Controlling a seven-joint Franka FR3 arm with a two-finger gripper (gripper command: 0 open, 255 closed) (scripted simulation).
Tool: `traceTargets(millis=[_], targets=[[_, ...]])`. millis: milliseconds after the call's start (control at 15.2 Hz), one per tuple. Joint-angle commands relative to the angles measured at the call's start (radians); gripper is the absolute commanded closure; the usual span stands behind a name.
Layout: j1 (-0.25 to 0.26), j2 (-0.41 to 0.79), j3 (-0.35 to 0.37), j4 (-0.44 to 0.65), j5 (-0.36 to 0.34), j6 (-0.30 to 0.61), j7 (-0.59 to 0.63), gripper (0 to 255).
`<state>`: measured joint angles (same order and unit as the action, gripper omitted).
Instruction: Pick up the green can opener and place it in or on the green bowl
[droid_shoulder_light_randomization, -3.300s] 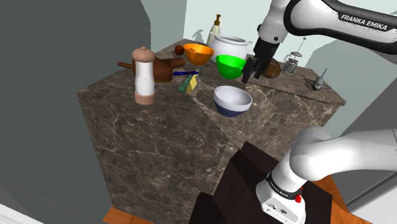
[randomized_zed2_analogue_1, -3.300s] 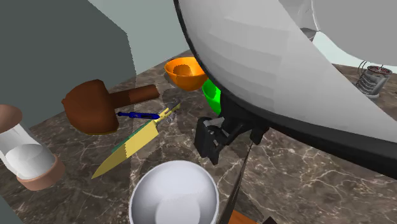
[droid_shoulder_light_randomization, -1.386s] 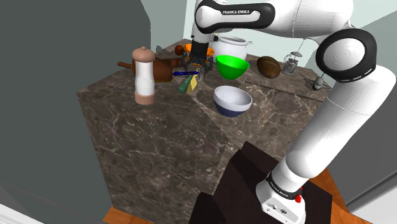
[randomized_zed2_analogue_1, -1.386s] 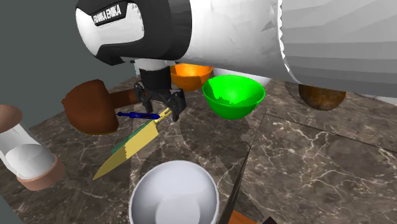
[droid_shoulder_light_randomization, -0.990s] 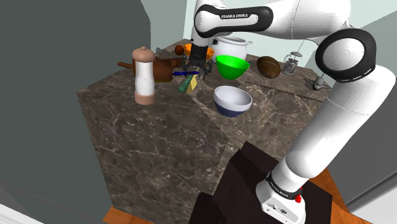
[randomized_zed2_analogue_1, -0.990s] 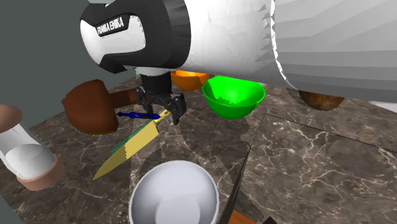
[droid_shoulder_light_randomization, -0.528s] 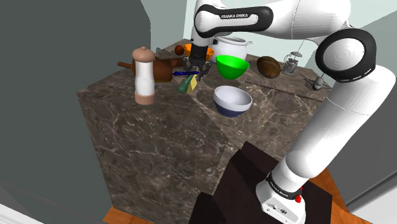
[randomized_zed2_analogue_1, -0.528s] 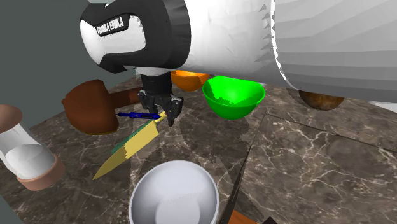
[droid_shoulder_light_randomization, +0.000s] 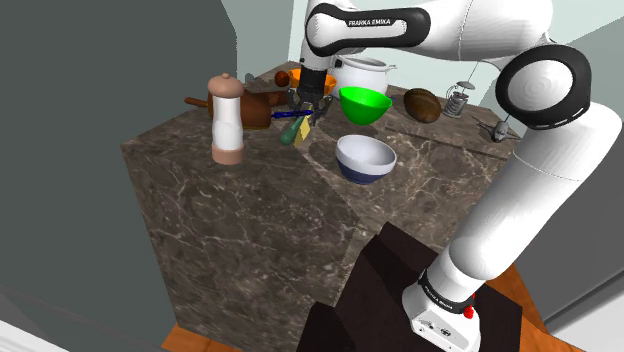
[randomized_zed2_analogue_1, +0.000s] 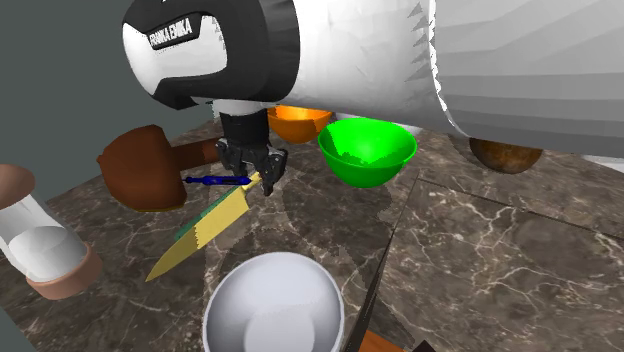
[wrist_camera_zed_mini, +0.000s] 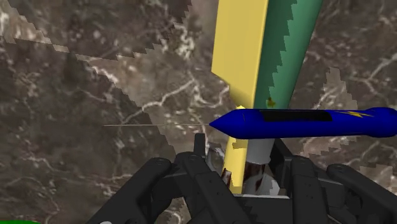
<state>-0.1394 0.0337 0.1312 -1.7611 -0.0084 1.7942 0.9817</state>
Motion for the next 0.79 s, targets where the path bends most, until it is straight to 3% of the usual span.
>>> traceTargets(millis=[0,726], targets=[[0.000,-0.001,0.000,0.023,0.000,-0.023,-0.001,255],[0.001,0.016,0.001,0.192,-0.002,-0.176,0.000,255]])
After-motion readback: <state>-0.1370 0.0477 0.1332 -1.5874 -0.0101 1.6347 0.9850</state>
